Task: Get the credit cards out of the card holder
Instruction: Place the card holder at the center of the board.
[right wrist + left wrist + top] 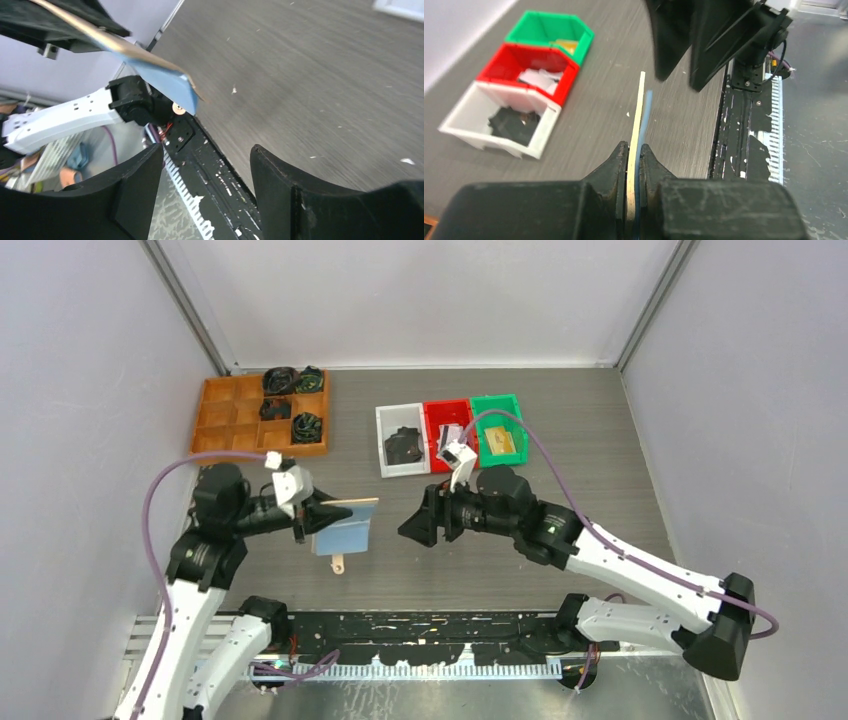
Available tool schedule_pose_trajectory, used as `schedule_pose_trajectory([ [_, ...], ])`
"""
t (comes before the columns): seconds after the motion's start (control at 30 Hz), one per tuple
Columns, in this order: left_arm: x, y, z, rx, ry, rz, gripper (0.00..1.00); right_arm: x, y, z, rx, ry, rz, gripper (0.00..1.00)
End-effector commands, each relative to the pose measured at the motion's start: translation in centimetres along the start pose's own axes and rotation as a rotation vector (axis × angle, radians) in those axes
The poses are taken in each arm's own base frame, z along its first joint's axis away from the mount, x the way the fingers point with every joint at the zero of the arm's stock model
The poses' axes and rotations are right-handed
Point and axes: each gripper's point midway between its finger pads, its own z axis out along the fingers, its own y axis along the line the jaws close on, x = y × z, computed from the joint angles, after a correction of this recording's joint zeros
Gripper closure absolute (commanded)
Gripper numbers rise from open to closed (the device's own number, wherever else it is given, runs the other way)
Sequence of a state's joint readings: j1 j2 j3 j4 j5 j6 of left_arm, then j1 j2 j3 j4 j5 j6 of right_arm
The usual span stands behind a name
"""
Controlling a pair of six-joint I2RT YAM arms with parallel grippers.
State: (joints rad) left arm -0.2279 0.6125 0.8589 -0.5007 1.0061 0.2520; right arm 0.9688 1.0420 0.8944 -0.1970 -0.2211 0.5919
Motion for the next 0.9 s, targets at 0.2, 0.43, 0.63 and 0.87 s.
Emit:
schedule_pose_trajectory([
  [0.2,5.6,2.0,6.0,0.098,0.238,-0.120,1.00,-4.8,-4.6,-4.4,0.341,-0.241,-0.002,0.26],
  [0.43,6.8,0.0,11.7,0.247,0.355,-0.064,1.00,-6.2,-7.1,-7.0,0.507,-0.352,0.038,0.21],
  [0.63,10.1,2.7,15.0,0.096,0.454,-0.062,0.98,-6.8,-8.7,-9.6,0.608,-0.417,0.053,0.13],
  [0.87,16.6,8.1,13.8,0.069,0.671,0.273,0.83,-7.2,-9.5,-10.2,0.653,-0.419,0.061,0.07],
])
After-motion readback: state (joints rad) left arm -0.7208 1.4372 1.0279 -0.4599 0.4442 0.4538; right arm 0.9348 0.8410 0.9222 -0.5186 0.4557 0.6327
